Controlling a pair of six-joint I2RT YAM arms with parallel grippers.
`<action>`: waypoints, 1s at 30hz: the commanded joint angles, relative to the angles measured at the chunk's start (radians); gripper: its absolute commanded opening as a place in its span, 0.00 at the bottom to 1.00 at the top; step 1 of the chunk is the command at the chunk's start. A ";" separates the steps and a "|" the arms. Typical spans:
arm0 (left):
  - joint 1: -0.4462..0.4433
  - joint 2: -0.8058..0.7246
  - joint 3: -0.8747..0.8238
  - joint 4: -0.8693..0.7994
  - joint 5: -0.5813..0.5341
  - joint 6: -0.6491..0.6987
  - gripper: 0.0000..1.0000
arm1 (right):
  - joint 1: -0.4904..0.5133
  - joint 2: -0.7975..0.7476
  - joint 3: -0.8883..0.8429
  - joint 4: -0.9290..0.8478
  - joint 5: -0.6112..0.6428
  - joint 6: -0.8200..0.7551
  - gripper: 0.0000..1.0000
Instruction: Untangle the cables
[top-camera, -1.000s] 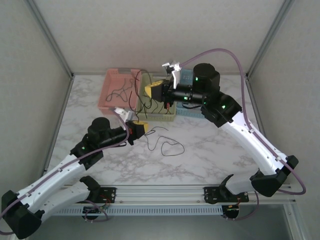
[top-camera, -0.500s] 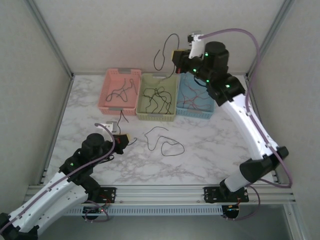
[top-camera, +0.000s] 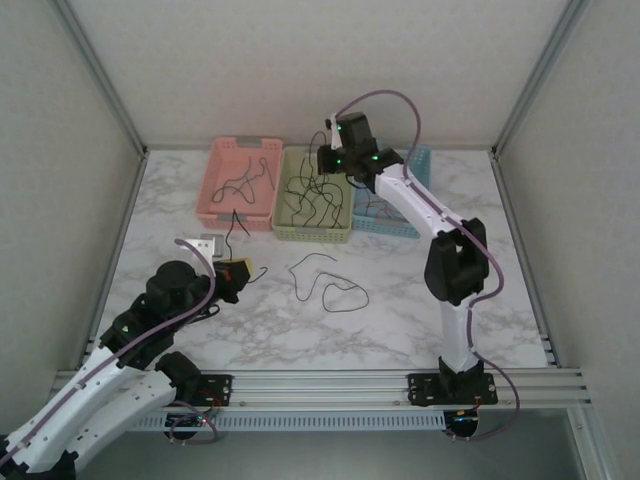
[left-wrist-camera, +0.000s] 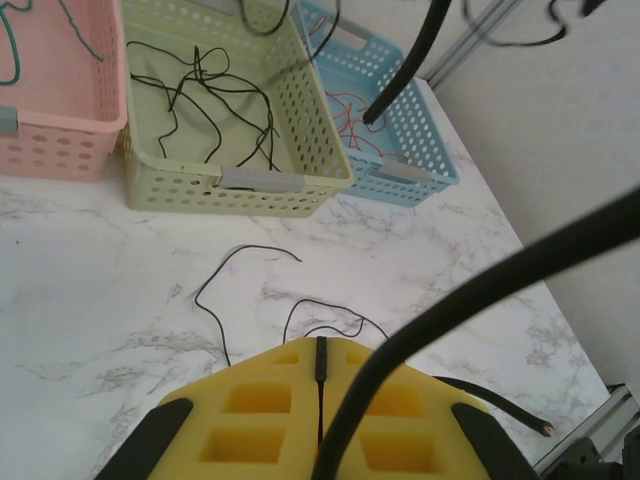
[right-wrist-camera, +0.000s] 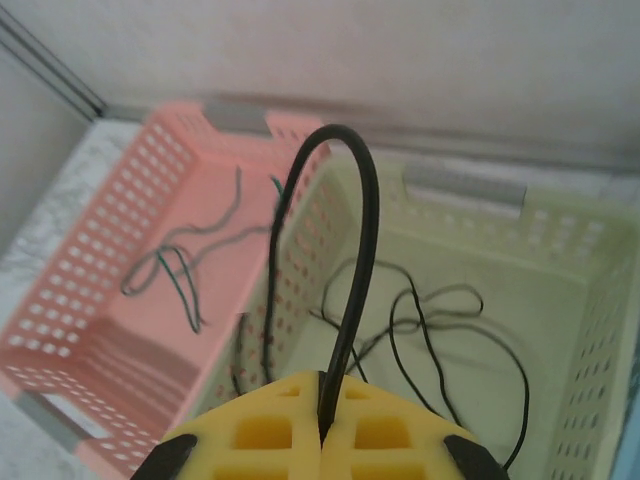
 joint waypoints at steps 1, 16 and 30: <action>-0.003 0.010 0.029 -0.007 0.022 0.026 0.00 | 0.002 0.044 0.048 -0.029 0.015 0.022 0.00; -0.003 0.161 0.094 0.069 0.181 0.083 0.00 | 0.001 -0.220 -0.050 -0.009 -0.159 -0.146 0.55; -0.005 0.423 0.310 -0.072 0.533 0.235 0.00 | 0.048 -0.776 -0.555 0.086 -0.812 -0.447 0.75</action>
